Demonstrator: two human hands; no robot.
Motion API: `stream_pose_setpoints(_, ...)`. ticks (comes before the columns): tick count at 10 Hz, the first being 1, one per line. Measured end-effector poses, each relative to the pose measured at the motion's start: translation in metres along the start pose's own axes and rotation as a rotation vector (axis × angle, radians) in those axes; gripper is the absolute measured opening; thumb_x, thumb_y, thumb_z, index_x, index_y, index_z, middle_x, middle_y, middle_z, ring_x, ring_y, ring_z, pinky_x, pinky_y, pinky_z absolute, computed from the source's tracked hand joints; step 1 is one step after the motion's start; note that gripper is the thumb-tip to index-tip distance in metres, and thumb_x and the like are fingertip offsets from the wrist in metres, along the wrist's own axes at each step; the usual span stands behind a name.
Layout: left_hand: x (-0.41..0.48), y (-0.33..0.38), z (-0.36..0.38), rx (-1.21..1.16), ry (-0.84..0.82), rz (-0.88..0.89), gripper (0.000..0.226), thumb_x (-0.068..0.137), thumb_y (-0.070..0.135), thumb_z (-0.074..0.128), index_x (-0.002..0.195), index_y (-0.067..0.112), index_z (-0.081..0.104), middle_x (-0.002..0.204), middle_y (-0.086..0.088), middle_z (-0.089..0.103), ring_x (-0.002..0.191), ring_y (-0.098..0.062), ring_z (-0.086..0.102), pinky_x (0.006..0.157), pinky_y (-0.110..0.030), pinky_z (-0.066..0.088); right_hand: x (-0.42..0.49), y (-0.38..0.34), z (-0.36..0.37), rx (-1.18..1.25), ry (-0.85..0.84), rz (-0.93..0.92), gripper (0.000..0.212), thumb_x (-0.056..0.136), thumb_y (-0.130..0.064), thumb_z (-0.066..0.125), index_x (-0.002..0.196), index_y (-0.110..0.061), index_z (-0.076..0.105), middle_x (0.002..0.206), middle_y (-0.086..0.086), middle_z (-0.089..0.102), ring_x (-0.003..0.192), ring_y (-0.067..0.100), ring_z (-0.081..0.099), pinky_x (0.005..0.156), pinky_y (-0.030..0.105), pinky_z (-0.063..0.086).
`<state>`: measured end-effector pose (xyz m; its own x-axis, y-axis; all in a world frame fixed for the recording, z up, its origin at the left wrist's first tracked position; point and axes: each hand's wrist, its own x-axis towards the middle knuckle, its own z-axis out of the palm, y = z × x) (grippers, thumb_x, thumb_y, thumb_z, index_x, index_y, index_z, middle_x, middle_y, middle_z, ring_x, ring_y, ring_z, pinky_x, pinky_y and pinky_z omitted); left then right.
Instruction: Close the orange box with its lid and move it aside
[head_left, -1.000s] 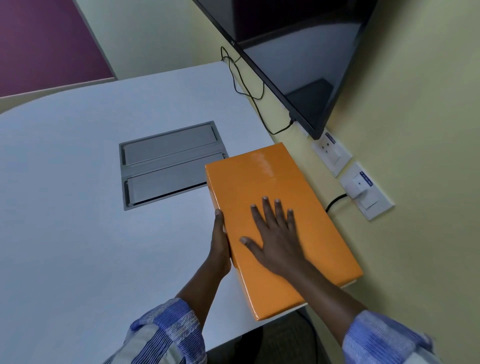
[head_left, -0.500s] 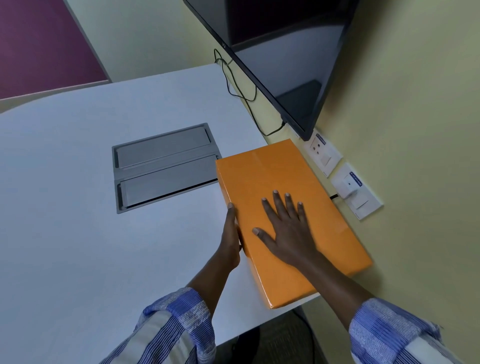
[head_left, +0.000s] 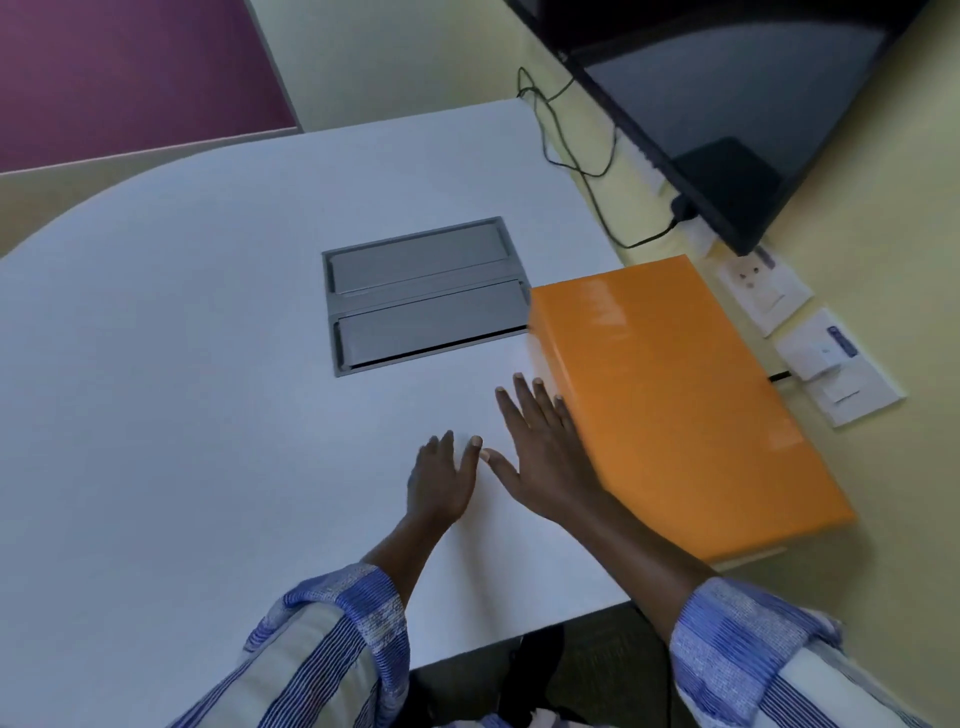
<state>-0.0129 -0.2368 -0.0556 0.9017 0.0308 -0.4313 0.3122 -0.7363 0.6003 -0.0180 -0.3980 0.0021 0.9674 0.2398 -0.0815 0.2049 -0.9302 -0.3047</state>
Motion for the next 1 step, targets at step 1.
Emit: stream_pose_setpoints(1, -0.0075, -0.0604, -0.024, 0.292, 0.068, 0.024, 0.074, 0.101, 0.06, 0.031, 0.157, 0.013, 0.028, 0.167, -0.017, 0.02, 0.155, -0.034, 0.013, 0.123, -0.05, 0.02, 0.0067, -0.0423, 0.0357, 0.023, -0.105, -0.034, 0.077, 0.1, -0.058, 0.034, 0.16, -0.017, 0.008, 0.168, 0.011, -0.005, 0.155, 0.032, -0.007, 0.125, 0.05, 0.003)
